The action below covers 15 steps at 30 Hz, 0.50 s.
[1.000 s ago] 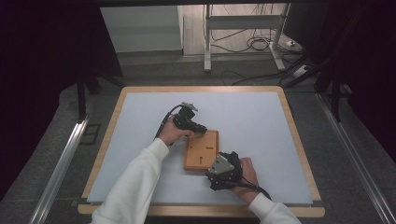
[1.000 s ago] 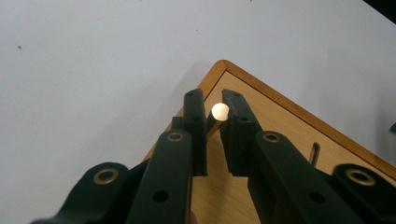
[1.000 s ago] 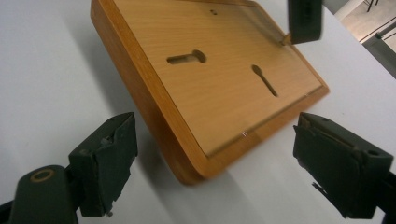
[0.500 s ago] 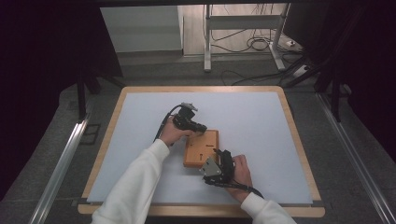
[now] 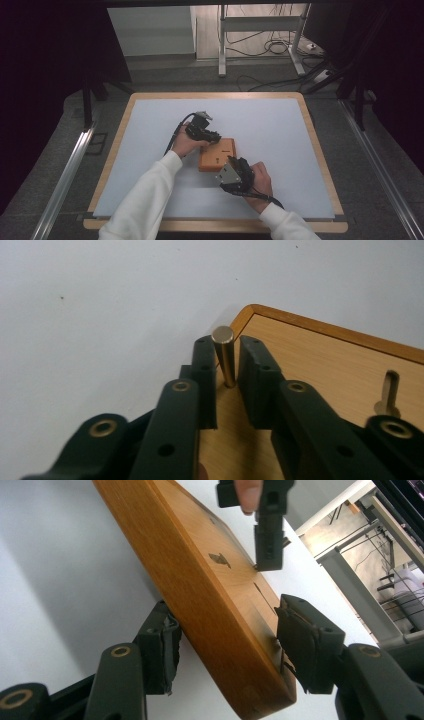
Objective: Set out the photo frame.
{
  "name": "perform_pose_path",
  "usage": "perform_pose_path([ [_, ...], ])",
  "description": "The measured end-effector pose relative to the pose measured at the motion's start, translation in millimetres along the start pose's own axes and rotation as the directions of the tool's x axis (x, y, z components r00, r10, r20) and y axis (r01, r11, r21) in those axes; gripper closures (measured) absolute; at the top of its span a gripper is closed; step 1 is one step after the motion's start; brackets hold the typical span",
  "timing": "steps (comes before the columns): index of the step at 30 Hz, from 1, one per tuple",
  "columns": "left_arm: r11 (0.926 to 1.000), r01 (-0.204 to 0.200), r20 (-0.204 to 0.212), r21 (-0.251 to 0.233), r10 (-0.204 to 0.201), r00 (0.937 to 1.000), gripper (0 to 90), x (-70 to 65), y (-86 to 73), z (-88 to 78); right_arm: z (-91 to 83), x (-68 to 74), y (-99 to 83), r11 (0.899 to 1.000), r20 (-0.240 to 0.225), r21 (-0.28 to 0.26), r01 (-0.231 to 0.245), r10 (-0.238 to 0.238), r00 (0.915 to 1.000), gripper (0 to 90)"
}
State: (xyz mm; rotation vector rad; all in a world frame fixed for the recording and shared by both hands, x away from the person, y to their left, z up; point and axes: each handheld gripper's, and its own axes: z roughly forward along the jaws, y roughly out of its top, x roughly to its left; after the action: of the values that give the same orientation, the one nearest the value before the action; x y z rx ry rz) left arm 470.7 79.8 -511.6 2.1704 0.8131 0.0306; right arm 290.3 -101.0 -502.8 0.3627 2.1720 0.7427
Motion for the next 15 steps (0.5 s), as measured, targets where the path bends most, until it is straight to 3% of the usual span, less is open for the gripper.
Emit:
perform_pose_path([
  [6, 0.9979, 0.022, -0.054, -0.061, -0.025, 0.9982, 61.4, 2.9, -7.6, -17.4, -1.5, -5.4, -0.8, 1.0, -0.01, -0.002, -0.017, 0.017, 0.9998, 43.8],
  [10, 0.9933, 0.02, -0.108, -0.114, -0.033, 0.9936, 56.0, 2.1, -25.4, -46.0, -0.8, -5.5, -0.8, 1.0, -0.009, 0.006, -0.008, 0.008, 0.9999, 43.8],
  [12, 0.993, 0.015, -0.123, -0.117, -0.029, 0.992, 54.6, 1.4, -30.3, -51.0, -0.1, -5.8, -1.2, 1.0, -0.008, 0.007, -0.011, 0.011, 0.9999, 43.8],
  [13, 0.9937, 0.003, -0.159, -0.112, -0.021, 0.9871, 54.0, -1.9, -40.6, -58.6, 0.0, -5.9, -1.4, 1.0, -0.007, 0.01, -0.012, 0.012, 0.9999, 43.8],
  [15, 0.9948, -0.009, -0.188, -0.102, -0.01, 0.982, 52.8, -5.3, -51.5, -64.3, 0.1, -6.5, -1.7, 1.0, -0.006, 0.015, -0.013, 0.013, 0.9999, 43.8],
])
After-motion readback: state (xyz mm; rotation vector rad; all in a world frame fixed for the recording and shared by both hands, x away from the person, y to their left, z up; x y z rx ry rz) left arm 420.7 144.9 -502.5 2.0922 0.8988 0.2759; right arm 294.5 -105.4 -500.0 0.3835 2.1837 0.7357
